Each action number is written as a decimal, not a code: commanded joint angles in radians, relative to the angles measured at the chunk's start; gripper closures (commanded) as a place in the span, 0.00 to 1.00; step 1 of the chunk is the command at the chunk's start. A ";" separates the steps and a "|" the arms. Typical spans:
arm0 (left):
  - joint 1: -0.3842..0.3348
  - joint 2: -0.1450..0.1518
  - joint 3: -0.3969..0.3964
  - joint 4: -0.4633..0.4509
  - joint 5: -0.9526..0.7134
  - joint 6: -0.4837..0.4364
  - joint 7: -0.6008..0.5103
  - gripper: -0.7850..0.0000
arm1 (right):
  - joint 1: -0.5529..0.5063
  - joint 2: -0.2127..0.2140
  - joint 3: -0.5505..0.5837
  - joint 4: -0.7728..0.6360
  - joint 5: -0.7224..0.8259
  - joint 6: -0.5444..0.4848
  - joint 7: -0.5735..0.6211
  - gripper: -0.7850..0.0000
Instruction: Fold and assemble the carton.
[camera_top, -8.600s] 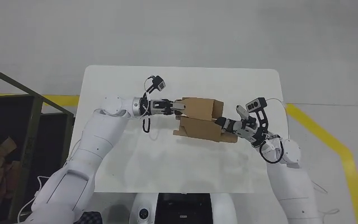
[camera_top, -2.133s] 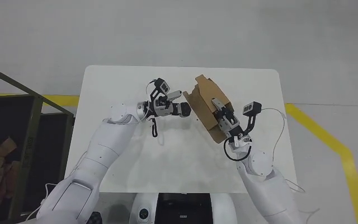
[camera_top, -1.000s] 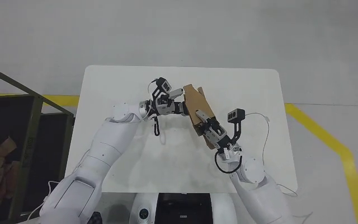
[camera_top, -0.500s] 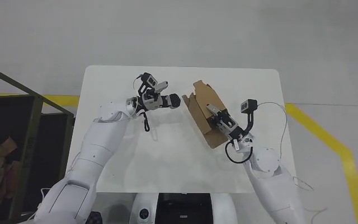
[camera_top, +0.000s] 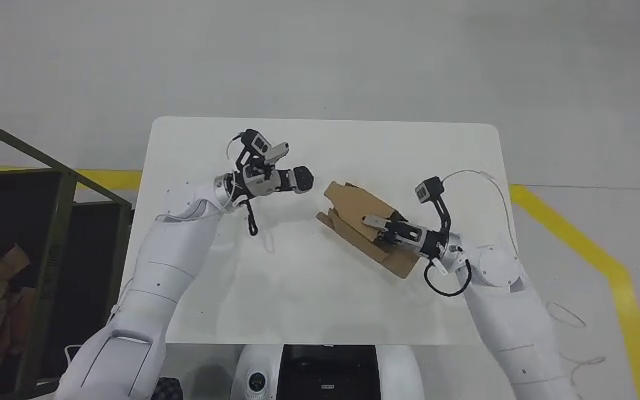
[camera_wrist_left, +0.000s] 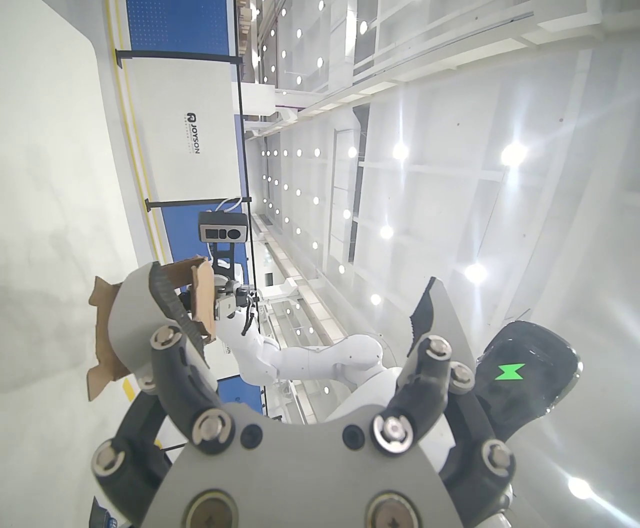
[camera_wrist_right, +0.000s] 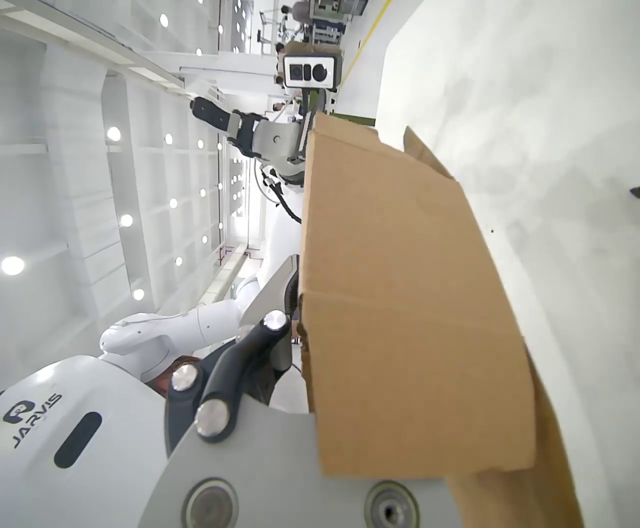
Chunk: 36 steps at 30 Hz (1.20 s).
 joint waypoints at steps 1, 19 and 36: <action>0.001 0.000 0.006 -0.005 0.006 0.009 -0.005 0.00 | 0.007 0.002 -0.003 0.006 -0.001 0.001 0.016 1.00; -0.009 0.007 -0.012 -0.011 0.024 -0.017 -0.008 0.00 | 0.083 0.009 -0.033 0.052 0.012 -0.006 0.116 1.00; 0.023 0.031 -0.052 -0.056 0.033 0.076 -0.111 0.00 | 0.193 0.018 -0.051 0.156 0.071 -0.099 0.309 1.00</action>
